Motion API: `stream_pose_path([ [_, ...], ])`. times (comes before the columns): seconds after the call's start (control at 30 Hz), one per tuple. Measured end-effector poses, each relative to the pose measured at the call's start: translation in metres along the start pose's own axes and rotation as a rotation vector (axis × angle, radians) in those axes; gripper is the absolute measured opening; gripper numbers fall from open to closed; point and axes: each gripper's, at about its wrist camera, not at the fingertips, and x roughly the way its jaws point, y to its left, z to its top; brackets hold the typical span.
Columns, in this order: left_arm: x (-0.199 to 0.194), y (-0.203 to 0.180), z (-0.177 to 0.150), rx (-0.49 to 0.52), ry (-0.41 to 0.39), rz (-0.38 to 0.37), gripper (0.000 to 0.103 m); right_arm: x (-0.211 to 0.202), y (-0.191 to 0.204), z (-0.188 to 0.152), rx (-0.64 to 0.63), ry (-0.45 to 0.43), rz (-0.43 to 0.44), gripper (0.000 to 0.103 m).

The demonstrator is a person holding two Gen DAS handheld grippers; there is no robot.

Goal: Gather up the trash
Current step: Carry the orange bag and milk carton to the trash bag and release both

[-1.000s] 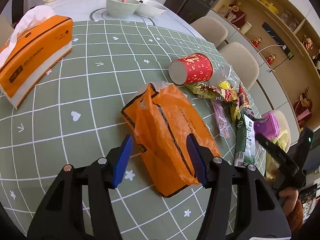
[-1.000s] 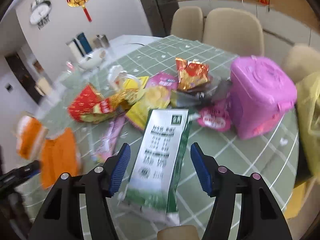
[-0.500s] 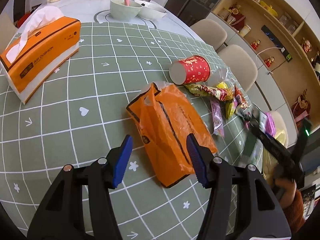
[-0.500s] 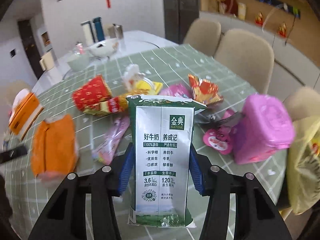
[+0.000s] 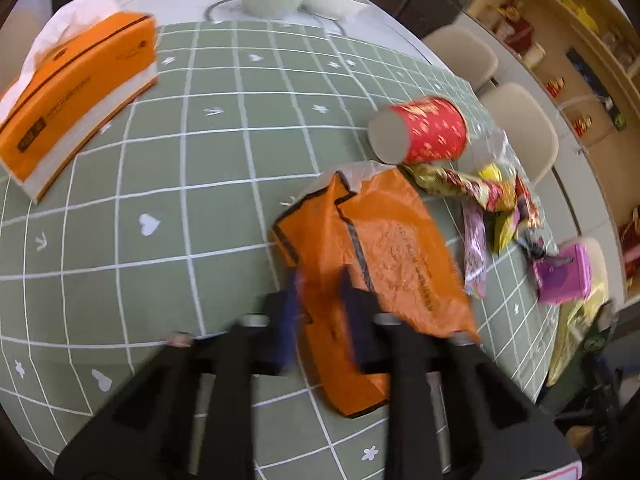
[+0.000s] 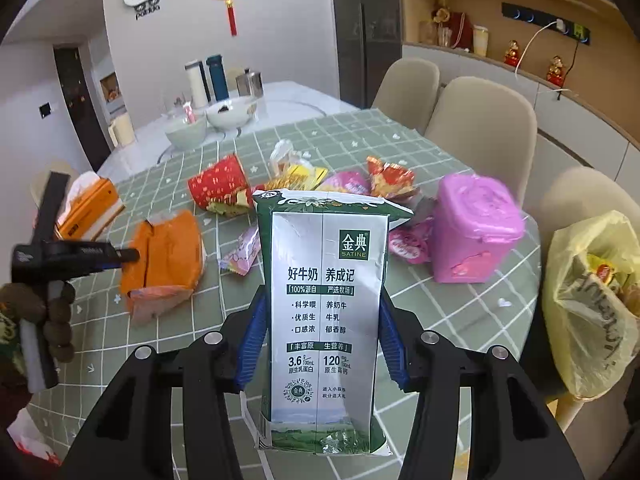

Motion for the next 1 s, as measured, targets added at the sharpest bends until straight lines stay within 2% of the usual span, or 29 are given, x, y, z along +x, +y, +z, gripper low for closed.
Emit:
stream_pose_path([
  [0.1,-0.018,-0.020,-0.001,0.057,-0.049,-0.034,0.006,-0.018,-0.009,0.005,0.002,-0.028,0.002,0.048],
  [0.33,-0.087,-0.097,0.008,0.202,-0.261,-0.092,0.005,-0.063,-0.039,0.024,-0.016,-0.106,-0.031,0.048],
  [0.47,-0.119,-0.144,0.011,0.248,-0.341,-0.177,0.005,-0.087,-0.060,0.037,-0.030,-0.157,-0.059,0.048],
  [0.7,-0.137,-0.227,0.005,0.344,-0.369,-0.263,0.005,-0.123,-0.113,0.046,-0.011,-0.238,-0.110,0.048],
  [1.0,-0.119,-0.350,-0.023,0.491,-0.348,-0.349,0.005,-0.153,-0.211,0.032,0.056,-0.289,-0.197,0.048],
])
